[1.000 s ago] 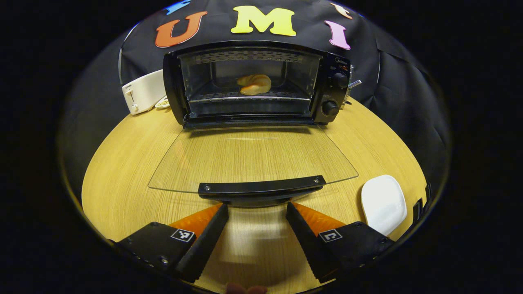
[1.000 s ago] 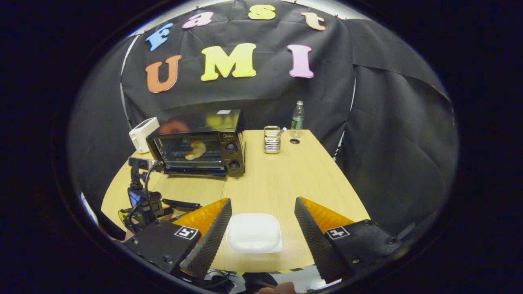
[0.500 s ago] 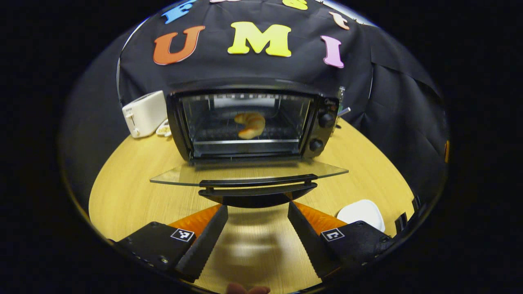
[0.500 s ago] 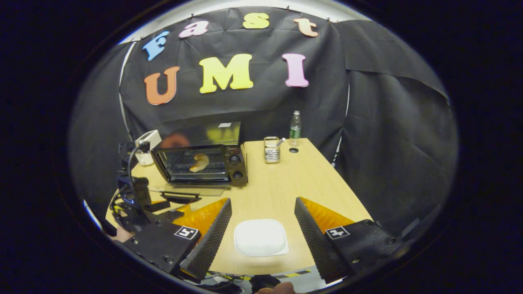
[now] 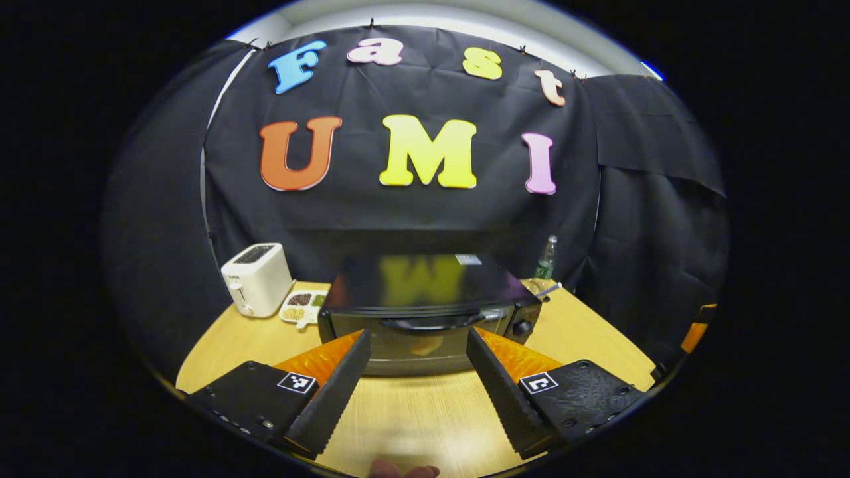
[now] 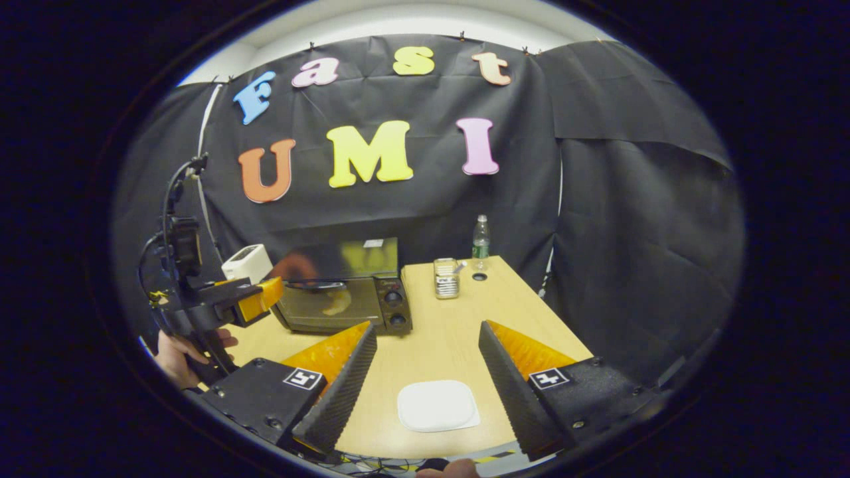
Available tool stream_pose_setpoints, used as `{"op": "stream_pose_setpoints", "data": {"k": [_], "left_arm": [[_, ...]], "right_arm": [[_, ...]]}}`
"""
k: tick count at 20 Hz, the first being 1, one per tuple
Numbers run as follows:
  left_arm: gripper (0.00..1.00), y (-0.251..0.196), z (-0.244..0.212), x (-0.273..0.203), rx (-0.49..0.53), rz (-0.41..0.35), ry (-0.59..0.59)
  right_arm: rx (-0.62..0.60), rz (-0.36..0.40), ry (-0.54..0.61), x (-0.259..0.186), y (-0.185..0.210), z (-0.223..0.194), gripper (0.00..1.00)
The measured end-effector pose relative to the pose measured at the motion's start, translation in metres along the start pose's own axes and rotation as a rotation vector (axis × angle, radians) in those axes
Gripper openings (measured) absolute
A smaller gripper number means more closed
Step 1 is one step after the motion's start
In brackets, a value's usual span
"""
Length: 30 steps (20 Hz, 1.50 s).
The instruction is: Open the electric oven with the left hand, put the food in, and close the electric oven.
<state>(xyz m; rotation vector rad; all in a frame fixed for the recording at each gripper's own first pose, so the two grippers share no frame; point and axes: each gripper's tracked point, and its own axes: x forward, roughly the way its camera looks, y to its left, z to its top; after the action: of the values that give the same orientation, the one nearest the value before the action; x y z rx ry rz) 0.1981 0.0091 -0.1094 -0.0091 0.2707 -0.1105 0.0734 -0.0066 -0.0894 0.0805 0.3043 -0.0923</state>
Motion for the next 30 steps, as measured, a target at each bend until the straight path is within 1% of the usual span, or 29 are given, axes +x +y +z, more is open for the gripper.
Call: {"op": "stream_pose_setpoints", "data": {"k": [2, 4, 6, 9, 11, 13, 16, 18, 22, 25, 28, 30], "left_arm": [[0.94, 0.003, 0.020, -0.032, -0.025, -0.014, -0.030], [0.93, 0.007, 0.045, -0.070, -0.038, -0.017, -0.089], [0.93, 0.012, 0.057, -0.100, -0.022, -0.029, -0.137], [0.93, 0.016, 0.075, -0.141, 0.004, -0.041, -0.177], [0.93, 0.015, 0.095, -0.170, 0.000, -0.028, -0.216], [0.93, 0.018, 0.105, -0.192, -0.003, 0.002, -0.247], [0.93, 0.009, 0.104, -0.219, -0.021, 0.040, -0.271], [0.93, -0.004, 0.095, -0.234, -0.035, 0.042, -0.256], [0.93, -0.028, 0.081, -0.261, -0.040, 0.057, -0.259], [0.93, -0.045, 0.072, -0.274, -0.052, 0.052, -0.247], [0.93, -0.056, 0.069, -0.285, -0.053, 0.031, -0.242], [0.93, -0.056, 0.066, -0.291, -0.067, 0.021, -0.235]], "right_arm": [[0.004, 0.029, -0.051, -0.011, 0.018, 0.020, 0.97], [-0.011, 0.049, -0.099, -0.024, 0.034, 0.037, 0.97], [-0.035, 0.064, -0.143, -0.036, 0.050, 0.050, 0.97], [-0.046, 0.090, -0.190, -0.058, 0.072, 0.064, 0.97], [-0.052, 0.110, -0.222, -0.072, 0.082, 0.071, 0.97], [-0.059, 0.136, -0.241, -0.086, 0.088, 0.074, 0.97], [-0.069, 0.154, -0.274, -0.106, 0.080, 0.079, 0.97], [-0.071, 0.168, -0.274, -0.119, 0.073, 0.074, 0.97], [-0.084, 0.163, -0.286, -0.140, 0.045, 0.065, 0.97], [-0.064, 0.171, -0.268, -0.153, 0.028, 0.058, 0.97], [-0.063, 0.150, -0.272, -0.169, 0.018, 0.056, 0.97], [-0.050, 0.133, -0.278, -0.178, 0.016, 0.057, 0.97]]}}
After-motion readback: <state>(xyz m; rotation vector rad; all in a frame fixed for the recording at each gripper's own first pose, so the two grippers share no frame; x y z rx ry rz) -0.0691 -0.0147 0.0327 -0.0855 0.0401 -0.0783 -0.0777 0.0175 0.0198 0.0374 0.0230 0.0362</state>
